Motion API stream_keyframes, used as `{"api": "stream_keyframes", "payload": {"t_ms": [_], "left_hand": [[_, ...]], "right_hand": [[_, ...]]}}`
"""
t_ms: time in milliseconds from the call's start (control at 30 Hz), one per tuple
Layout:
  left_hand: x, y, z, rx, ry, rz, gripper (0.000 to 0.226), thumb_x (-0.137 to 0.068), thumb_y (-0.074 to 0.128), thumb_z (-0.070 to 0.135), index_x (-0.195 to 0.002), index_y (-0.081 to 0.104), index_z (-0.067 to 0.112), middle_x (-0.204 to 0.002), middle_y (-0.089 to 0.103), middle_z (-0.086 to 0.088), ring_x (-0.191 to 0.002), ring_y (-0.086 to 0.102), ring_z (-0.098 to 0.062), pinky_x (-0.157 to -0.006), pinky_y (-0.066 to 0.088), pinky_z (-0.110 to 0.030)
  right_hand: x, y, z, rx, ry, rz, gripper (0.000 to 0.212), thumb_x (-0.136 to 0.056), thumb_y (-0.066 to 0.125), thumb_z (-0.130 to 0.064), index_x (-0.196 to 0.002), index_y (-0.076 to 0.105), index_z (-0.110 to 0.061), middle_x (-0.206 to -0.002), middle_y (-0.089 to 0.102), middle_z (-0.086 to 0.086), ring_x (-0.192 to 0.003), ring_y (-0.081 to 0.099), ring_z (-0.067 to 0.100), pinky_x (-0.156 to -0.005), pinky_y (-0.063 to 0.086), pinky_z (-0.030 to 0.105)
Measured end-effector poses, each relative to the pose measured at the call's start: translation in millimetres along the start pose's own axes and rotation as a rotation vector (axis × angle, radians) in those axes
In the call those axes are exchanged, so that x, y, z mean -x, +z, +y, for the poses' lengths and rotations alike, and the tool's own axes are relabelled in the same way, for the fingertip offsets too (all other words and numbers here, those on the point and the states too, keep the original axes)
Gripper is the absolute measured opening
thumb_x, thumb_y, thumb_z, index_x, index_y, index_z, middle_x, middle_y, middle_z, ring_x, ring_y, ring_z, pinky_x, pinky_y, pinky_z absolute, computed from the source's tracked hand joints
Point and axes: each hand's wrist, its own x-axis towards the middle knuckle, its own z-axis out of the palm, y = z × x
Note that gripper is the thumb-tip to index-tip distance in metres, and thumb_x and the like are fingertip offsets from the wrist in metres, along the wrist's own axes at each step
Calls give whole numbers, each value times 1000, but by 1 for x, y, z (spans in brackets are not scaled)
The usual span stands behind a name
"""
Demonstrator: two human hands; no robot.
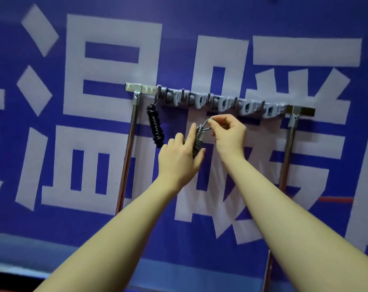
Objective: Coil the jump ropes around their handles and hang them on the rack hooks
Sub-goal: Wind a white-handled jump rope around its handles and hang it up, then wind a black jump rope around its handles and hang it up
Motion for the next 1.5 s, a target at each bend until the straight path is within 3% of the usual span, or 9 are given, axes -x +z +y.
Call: {"api": "stream_keyframes", "payload": {"t_ms": [200, 400, 500, 600, 733, 900, 1033, 1267, 1500], "left_hand": [[-45, 32, -43, 28, -70, 23, 62, -93, 55, 39, -146, 40, 10, -91, 57, -17, -68, 57, -32, -49, 36, -31], [-85, 57, -78, -16, -33, 211, 55, -86, 53, 39, -133, 57, 12, -76, 58, -15, -56, 56, -32, -46, 32, -27], [-102, 61, -86, -6, -86, 212, 54, -89, 60, 37, -139, 51, 17, -89, 61, -17, -68, 59, -35, -52, 33, -31], [-108, 63, -90, -10, -115, 177, 56, -94, 57, 39, -146, 42, 23, -102, 60, -16, -84, 59, -35, -58, 32, -34], [-112, 66, -99, -43, -99, 133, 58, -97, 50, 43, -150, 31, 30, -109, 57, -10, -95, 56, -30, -64, 34, -34], [-98, 78, -111, -36, 4, 102, 57, -87, 64, 36, -140, 51, 17, -85, 61, -13, -73, 59, -35, -58, 32, -32], [-85, 87, -112, -124, 50, 116, 59, -87, 42, 48, -133, 58, 15, -72, 63, -4, -68, 57, -31, -56, 40, -31], [-65, 53, -108, -6, 109, 108, 51, -92, 39, 41, -125, 63, 11, -95, 70, -4, -80, 62, -30, -63, 47, -36], [-26, 2, -91, 57, 63, -24, 48, -90, 40, 37, -114, 69, 6, -109, 70, -8, -93, 64, -32, -72, 52, -40]], "right_hand": [[-56, 52, 20, 35, -129, -44, 7, -86, 69, -10, -82, 67, -16, -74, 64, -10, -73, 60, 4, -71, 48, 13], [-101, 94, 24, 46, -252, -24, 5, -86, 69, -9, -90, 67, -9, -73, 58, -12, -68, 55, -3, -67, 44, 11], [-114, 108, 24, 68, -305, 21, 12, -86, 68, -9, -97, 67, -6, -74, 58, -5, -68, 55, 3, -65, 42, 8], [-123, 116, 32, 86, -324, 43, 8, -86, 68, -10, -94, 69, -7, -85, 67, 2, -81, 64, 14, -75, 50, 21], [-125, 118, 43, 135, -334, 23, 15, -87, 69, -14, -97, 72, -2, -95, 69, 10, -83, 60, 14, -74, 44, 10], [-117, 119, 58, 212, -325, -8, 22, -92, 64, -24, -87, 72, -3, -92, 65, 15, -83, 58, 21, -77, 46, 32], [-115, 118, 54, 280, -263, -31, 26, -94, 60, -30, -91, 71, -7, -99, 60, 10, -92, 58, 23, -79, 47, 38], [-90, 85, 35, 265, -179, -182, 23, -95, 58, -27, -94, 74, -10, -84, 66, 0, -81, 58, 13, -78, 45, 28], [-15, 28, 36, 453, -85, -230, 17, -92, 60, -28, -101, 73, -19, -100, 68, -2, -99, 61, 19, -91, 49, 43]]}}
